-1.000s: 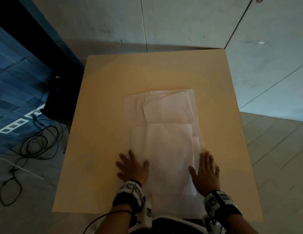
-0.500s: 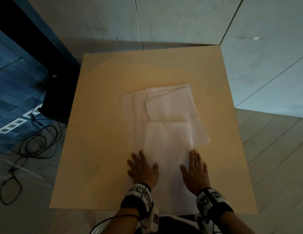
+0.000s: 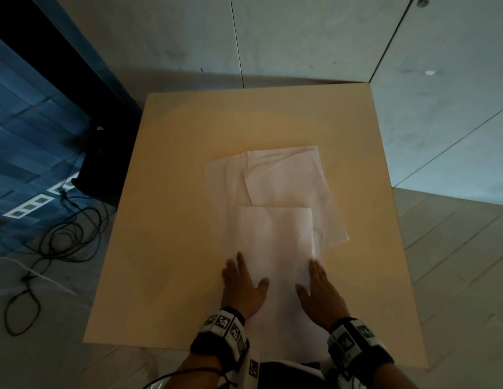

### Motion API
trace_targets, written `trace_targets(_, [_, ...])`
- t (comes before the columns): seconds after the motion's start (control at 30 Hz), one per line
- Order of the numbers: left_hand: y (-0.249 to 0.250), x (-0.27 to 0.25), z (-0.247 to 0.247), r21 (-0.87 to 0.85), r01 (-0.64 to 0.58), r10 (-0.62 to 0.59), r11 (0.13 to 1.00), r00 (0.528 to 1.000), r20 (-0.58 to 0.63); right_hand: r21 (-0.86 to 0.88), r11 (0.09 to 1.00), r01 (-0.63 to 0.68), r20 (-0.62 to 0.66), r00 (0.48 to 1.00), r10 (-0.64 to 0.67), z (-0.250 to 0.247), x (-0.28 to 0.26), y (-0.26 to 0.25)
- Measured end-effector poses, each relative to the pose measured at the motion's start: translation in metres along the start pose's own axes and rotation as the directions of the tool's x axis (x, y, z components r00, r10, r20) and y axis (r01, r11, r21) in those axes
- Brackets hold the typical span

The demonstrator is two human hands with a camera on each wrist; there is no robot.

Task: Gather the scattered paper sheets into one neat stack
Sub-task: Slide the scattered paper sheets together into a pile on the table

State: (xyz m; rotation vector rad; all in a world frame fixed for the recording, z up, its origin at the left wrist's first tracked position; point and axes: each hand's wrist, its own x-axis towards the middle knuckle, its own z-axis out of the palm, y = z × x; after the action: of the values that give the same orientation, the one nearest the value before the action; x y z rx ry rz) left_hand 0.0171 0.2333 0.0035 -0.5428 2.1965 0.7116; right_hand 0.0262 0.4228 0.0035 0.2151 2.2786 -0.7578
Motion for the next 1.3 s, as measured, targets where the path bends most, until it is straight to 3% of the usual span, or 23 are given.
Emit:
trace_targets(0.23, [0.001, 0.043, -0.074, 0.016, 0.024, -0.02, 1.0, 0.976, -0.215, 0.023, 0.996, -0.087, -0.218, 0.972, 0.09, -0.067, 0.055, 0.003])
trace_targets(0.43, [0.025, 0.105, -0.115, 0.11, -0.043, 0.06, 0.993, 0.985, -0.161, -0.068, 0.993, -0.093, -0.17, 0.982, 0.08, -0.092, 0.107, -0.013])
trace_targets(0.57, [0.046, 0.121, -0.107, 0.136, -0.033, 0.05, 0.99, 0.991, -0.123, -0.119, 0.984, -0.131, -0.178, 0.978, 0.109, -0.08, 0.116, -0.025])
trace_targets(0.73, [0.069, 0.119, -0.086, 0.094, -0.095, 0.109, 0.991, 0.982, -0.152, -0.084, 0.993, -0.084, -0.162, 0.984, 0.069, -0.07, 0.117, -0.033])
trace_targets(0.9, [0.066, 0.118, -0.089, 0.008, -0.004, 0.006, 1.0, 0.976, -0.219, -0.035, 0.991, -0.128, -0.212, 0.97, 0.118, -0.069, 0.116, -0.028])
trace_targets(1.03, [0.078, 0.104, -0.061, 0.046, -0.06, 0.067, 0.997, 0.982, -0.178, -0.082, 0.993, -0.085, -0.185, 0.98, 0.069, -0.05, 0.109, -0.042])
trace_targets(1.2, [0.07, 0.102, -0.073, 0.02, -0.07, 0.073, 0.997, 0.962, -0.262, 0.026, 0.995, -0.094, -0.211, 0.973, 0.097, -0.061, 0.106, -0.035])
trace_targets(1.3, [0.065, 0.092, -0.06, 0.067, -0.074, 0.087, 0.995, 0.969, -0.233, -0.048, 0.996, -0.08, -0.195, 0.978, 0.07, -0.053, 0.097, -0.036])
